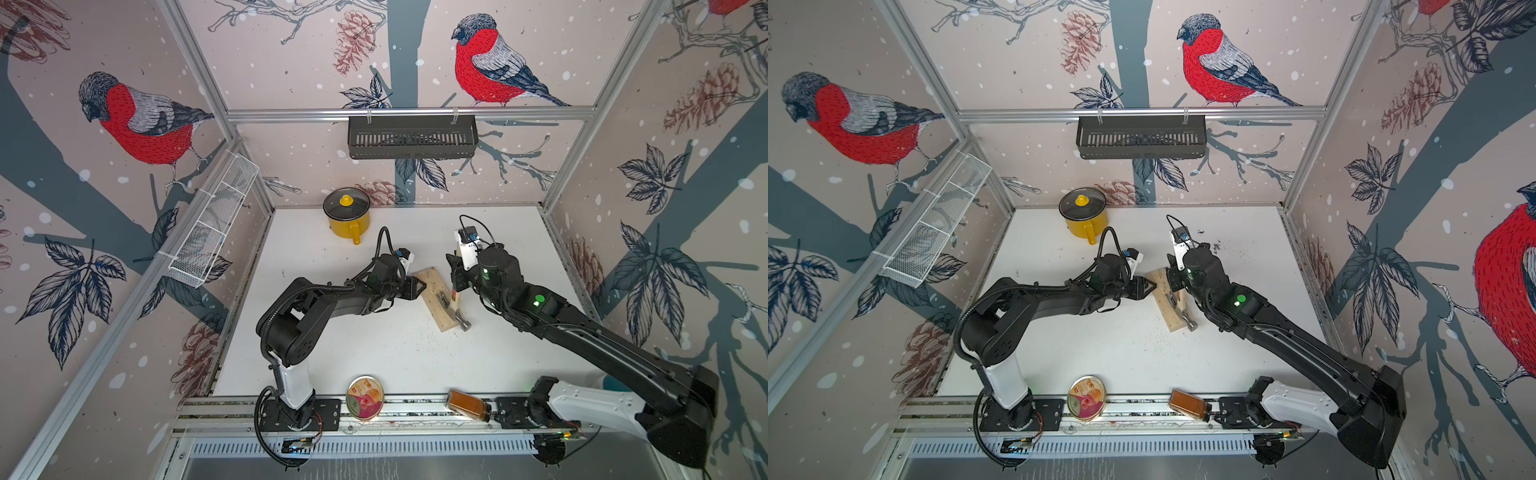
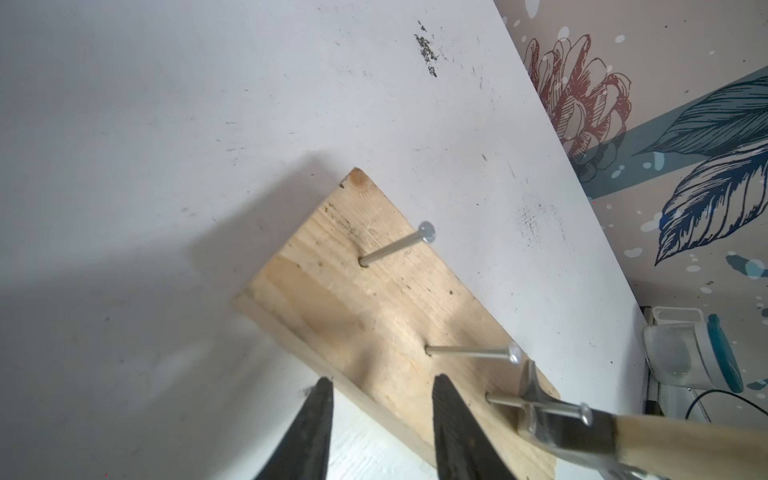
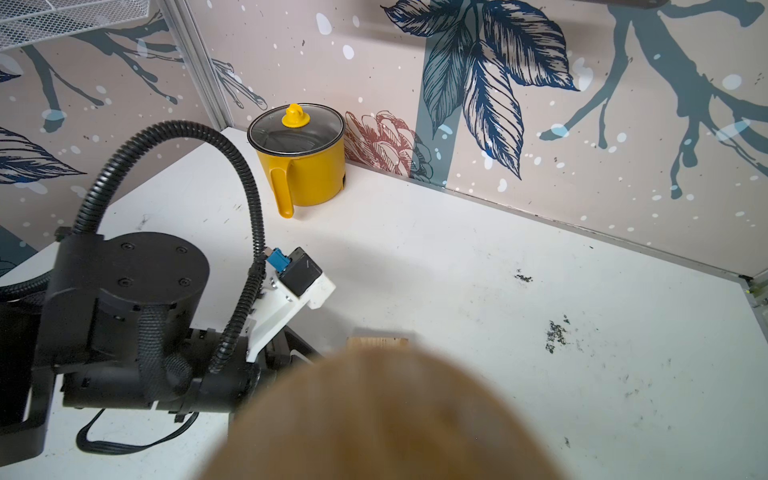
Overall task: Use a claw hammer to pull out a nail
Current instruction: Remove the nail from the mounting plate.
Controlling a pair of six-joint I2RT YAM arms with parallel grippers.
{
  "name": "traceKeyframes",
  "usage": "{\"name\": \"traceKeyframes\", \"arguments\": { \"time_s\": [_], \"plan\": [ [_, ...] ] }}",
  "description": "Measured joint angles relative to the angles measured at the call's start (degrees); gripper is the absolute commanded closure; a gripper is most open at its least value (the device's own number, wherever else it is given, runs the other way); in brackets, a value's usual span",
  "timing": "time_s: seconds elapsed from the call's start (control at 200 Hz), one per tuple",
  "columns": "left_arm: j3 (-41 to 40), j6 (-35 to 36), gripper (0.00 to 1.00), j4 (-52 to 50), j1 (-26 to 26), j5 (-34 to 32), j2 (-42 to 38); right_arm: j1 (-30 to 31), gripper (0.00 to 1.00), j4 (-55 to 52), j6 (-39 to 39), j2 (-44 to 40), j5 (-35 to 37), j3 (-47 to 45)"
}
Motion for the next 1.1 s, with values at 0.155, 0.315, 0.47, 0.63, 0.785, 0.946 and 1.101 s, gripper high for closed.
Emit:
{"name": "traceKeyframes", "arguments": {
  "time_s": [0.155, 0.315, 0.47, 0.63, 0.785, 0.946, 1.101],
  "plan": [
    [5.27, -1.2, 0.56, -3.63, 0.35, -2.16, 3.56, 0.0, 0.99, -0.46, 0.09, 0.31, -0.07, 0.48],
    [7.52, -1.18, 0.56, -5.53, 1.16, -4.31, 4.9, 0.0, 0.99, -0.83, 0.09, 0.31, -0.26, 0.68],
    [8.31, -1.14, 0.57, -6.16, 1.46, -3.96, 6.86, 0.0, 0.99, -1.4, 0.13, 0.55, -0.74, 1.11],
    [8.48, -0.94, 0.58, -5.46, 1.46, -3.17, 7.41, 0.07, 0.99, -1.86, 0.15, 1.18, -0.85, 1.75],
    [8.48, -0.98, 0.59, -5.07, 1.46, -2.99, 7.67, 0.04, 0.99, -2.01, 0.09, 2.12, -0.81, 2.45],
    [8.48, -1.22, 0.6, -4.07, 1.46, -2.86, 8.22, -0.09, 0.99, -2.38, 0.07, 2.99, -0.68, 3.34],
    [8.76, -1.4, 0.6, -2.95, 1.46, -2.25, 9.11, -0.76, 0.99, -2.99, 0.09, 3.56, -0.7, 4.2]
  ]
}}
